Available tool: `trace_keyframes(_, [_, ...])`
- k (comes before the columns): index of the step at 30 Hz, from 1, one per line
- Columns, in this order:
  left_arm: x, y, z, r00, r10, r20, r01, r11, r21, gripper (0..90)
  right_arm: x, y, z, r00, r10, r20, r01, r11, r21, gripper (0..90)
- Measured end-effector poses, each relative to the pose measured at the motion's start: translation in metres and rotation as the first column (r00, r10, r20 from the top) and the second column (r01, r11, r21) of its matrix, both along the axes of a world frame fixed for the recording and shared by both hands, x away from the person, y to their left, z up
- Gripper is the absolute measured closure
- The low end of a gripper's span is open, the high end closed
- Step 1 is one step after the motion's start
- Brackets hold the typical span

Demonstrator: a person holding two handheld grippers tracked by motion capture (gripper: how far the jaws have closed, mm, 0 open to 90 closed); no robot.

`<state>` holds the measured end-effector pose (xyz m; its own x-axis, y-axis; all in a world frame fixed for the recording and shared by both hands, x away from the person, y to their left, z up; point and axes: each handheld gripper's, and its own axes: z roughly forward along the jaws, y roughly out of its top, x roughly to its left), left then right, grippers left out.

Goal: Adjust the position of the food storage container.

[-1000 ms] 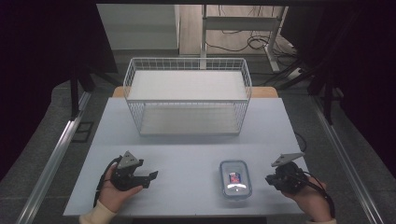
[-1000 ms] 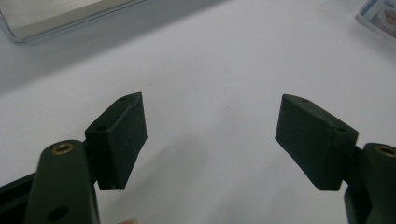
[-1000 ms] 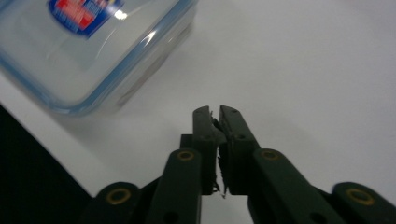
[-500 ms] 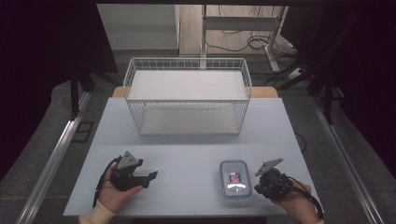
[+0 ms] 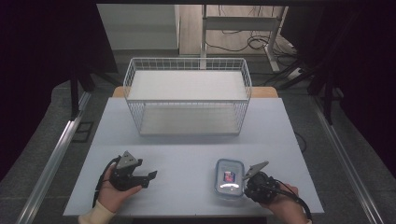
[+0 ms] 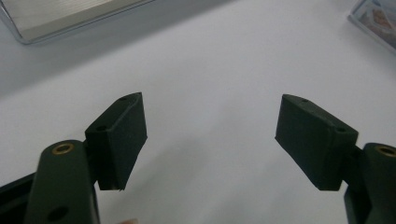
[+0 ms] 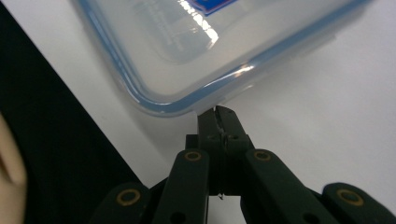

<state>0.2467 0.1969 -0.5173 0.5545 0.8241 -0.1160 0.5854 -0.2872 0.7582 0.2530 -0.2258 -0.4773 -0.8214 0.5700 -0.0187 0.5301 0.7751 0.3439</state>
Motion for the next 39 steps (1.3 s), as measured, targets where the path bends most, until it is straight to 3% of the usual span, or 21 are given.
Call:
trace_keyframes(9, [0.0,0.002,0.0,0.9999,0.01,0.0,-0.01,0.9999,0.0,24.2,0.0,0.023,-0.003,0.9995,-0.017,0.025,0.016,0.9991,0.04,89.7])
trace_keyframes(16, [0.0,0.003,0.0,0.9999,0.011,0.0,-0.011,0.9999,-0.003,24.1,-0.003,0.042,-0.008,0.9999,0.017,0.002,-0.017,0.9984,0.053,89.7])
trace_keyframes(22, [0.0,0.003,0.0,0.9999,0.012,0.0,-0.012,0.9999,-0.004,24.1,-0.003,0.066,-0.013,0.9991,0.04,0.011,-0.041,0.9971,0.064,89.7])
trace_keyframes(28, [0.001,0.004,0.0,0.9999,0.012,0.0,-0.012,0.9999,-0.004,24.1,-0.006,0.088,-0.019,0.9976,0.057,0.038,-0.061,0.9916,0.114,89.7])
trace_keyframes(39, [0.001,0.006,0.0,0.9999,0.013,0.002,-0.013,0.9999,-0.008,24.2,0.0,0.12,-0.028,0.9952,0.058,0.079,-0.068,0.9892,0.13,89.7])
